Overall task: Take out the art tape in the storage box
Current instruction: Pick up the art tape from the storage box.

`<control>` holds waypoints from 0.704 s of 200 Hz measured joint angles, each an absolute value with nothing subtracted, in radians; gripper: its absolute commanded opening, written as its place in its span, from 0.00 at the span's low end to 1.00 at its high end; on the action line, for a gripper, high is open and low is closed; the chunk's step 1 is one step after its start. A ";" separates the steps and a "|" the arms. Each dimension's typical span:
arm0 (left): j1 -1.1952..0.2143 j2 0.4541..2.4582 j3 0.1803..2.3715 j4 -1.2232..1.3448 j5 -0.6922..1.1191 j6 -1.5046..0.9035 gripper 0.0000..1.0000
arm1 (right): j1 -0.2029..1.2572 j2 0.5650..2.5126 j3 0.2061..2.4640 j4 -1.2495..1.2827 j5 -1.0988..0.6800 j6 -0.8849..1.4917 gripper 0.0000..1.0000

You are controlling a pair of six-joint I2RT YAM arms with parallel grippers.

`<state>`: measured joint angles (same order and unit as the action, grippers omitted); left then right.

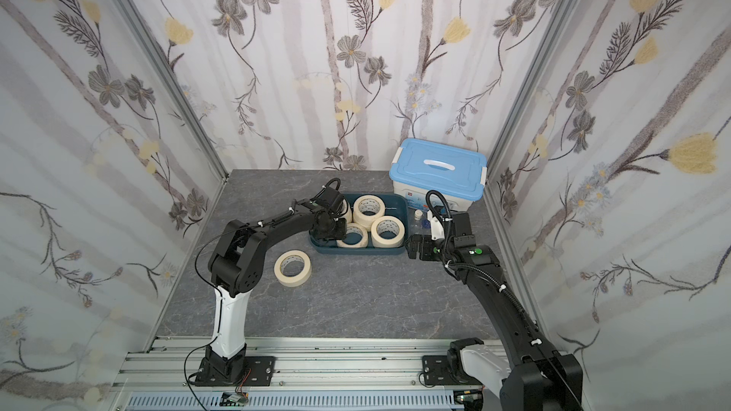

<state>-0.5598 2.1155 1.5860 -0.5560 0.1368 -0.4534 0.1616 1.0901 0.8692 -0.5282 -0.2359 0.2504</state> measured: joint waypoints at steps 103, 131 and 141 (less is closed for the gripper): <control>-0.562 2.116 1.586 -0.562 0.135 -0.464 0.15 | 0.163 1.090 0.857 -0.531 -0.232 0.254 1.00; -0.563 2.115 1.586 -0.562 0.135 -0.465 0.13 | 0.163 1.088 0.857 -0.531 -0.232 0.254 1.00; -0.563 2.114 1.586 -0.562 0.135 -0.466 0.13 | 0.163 1.087 0.856 -0.531 -0.232 0.254 1.00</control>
